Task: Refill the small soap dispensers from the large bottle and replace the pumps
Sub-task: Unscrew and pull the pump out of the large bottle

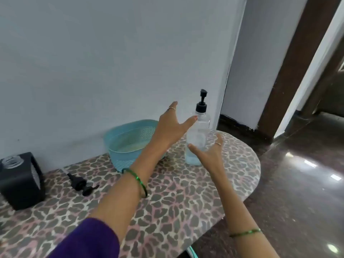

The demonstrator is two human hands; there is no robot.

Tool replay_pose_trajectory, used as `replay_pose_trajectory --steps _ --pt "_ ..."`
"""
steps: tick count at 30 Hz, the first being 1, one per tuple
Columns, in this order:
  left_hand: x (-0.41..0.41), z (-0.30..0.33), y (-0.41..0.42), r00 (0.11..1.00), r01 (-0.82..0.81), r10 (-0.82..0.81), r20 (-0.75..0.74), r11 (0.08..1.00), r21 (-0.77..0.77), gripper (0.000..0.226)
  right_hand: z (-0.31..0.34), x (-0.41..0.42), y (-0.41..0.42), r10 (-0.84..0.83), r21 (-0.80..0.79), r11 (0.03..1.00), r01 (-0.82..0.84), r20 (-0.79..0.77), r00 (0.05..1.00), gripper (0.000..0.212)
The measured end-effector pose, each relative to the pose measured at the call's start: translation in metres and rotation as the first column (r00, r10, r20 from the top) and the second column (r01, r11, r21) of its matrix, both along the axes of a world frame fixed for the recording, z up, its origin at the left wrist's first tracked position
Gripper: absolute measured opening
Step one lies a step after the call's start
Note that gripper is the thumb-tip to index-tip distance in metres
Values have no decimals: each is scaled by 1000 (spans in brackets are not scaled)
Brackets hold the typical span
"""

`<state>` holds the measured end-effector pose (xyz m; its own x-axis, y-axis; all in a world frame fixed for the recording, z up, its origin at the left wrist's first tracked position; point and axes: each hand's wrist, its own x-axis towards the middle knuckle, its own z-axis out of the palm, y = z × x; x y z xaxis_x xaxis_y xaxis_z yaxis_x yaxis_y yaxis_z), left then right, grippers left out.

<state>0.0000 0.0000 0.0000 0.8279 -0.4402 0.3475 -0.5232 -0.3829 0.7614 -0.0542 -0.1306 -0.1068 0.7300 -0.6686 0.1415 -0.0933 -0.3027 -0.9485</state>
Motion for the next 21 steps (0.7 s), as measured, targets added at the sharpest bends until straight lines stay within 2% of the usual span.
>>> replay_pose_trajectory --steps 4,6,9,13,16,18,21 --pt "11 16 -19 997 37 -34 -73 998 42 93 8 14 -13 172 24 985 -172 -37 984 115" --pt "17 18 -29 993 54 -50 -109 998 33 92 11 21 -17 240 -11 970 -241 -74 968 112" --pt "24 16 -38 990 79 -76 -119 997 16 82 13 27 -20 317 -72 945 -319 -43 948 98" --pt "30 11 -46 990 98 -100 -95 995 -28 61 9 26 -22 291 -65 955 -288 42 956 94" --pt "35 10 -49 989 130 -133 -68 990 -49 39 12 23 -21 259 -84 964 -253 67 964 76" --pt "36 11 -48 987 153 -156 -49 987 -52 36 14 21 -19 241 -98 967 -234 78 967 67" --pt "35 16 -39 984 174 -176 -35 983 -59 33 17 15 -13 234 -109 969 -223 94 968 85"
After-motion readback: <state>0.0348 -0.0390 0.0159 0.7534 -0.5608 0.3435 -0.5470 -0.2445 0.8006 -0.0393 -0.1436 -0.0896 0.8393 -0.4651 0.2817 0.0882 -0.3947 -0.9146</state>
